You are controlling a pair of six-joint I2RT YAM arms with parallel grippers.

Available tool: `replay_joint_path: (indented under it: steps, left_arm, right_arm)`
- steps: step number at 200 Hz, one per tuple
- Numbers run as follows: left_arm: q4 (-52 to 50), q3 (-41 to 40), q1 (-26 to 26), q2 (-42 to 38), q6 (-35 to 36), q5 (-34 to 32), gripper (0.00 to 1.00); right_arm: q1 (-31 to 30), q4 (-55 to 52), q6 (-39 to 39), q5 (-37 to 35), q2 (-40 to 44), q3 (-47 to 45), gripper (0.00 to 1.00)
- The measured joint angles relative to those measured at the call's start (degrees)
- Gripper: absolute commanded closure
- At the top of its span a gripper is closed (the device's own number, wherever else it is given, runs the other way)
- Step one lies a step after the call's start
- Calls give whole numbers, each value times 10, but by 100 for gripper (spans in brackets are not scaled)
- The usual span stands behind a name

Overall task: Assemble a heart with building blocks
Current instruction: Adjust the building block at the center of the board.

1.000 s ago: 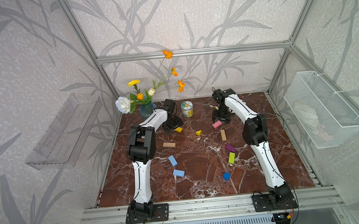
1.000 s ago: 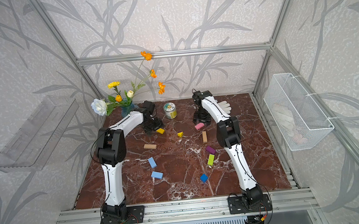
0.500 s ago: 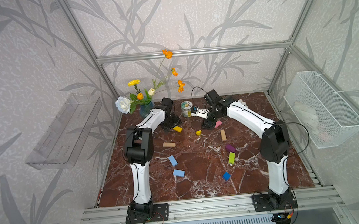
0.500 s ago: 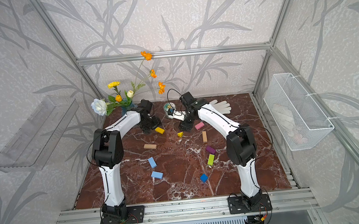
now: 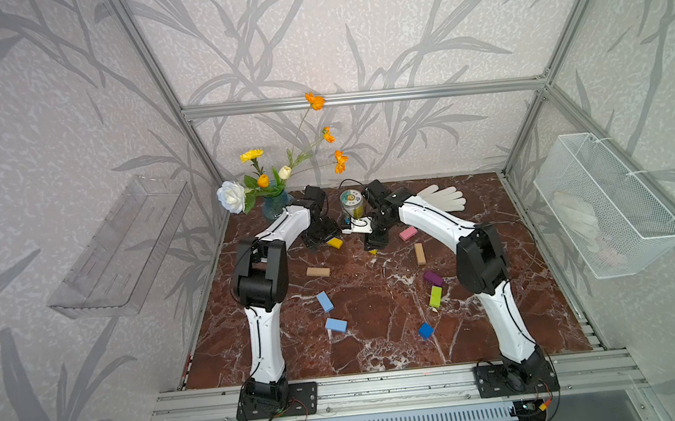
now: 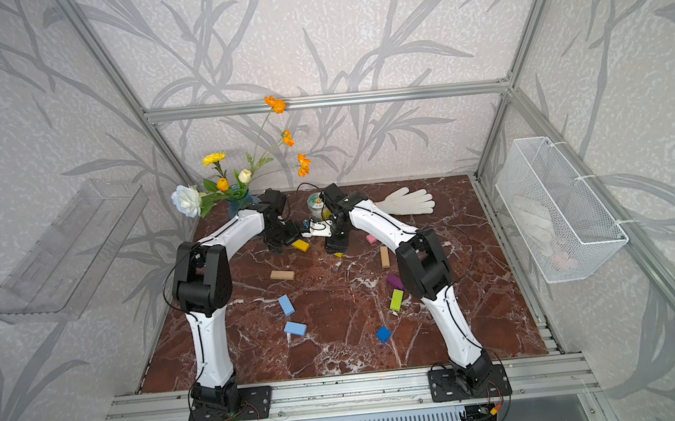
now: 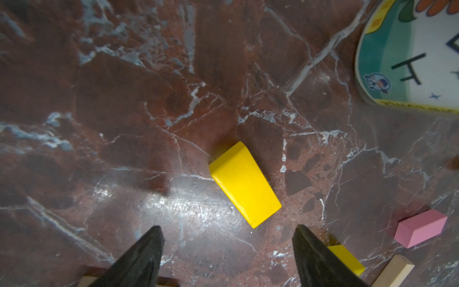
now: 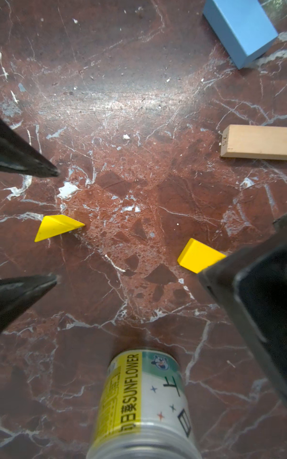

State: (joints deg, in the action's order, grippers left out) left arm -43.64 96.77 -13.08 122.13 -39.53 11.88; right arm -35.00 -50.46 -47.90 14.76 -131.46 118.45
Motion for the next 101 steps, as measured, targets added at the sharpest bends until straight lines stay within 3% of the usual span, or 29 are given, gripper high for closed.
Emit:
replay_joint_path:
  steps: [101]
  left_arm:
    - [4, 0, 5, 0, -2, 3, 18]
  right_arm:
    - [-3, -21, 11, -30, -50, 26, 49]
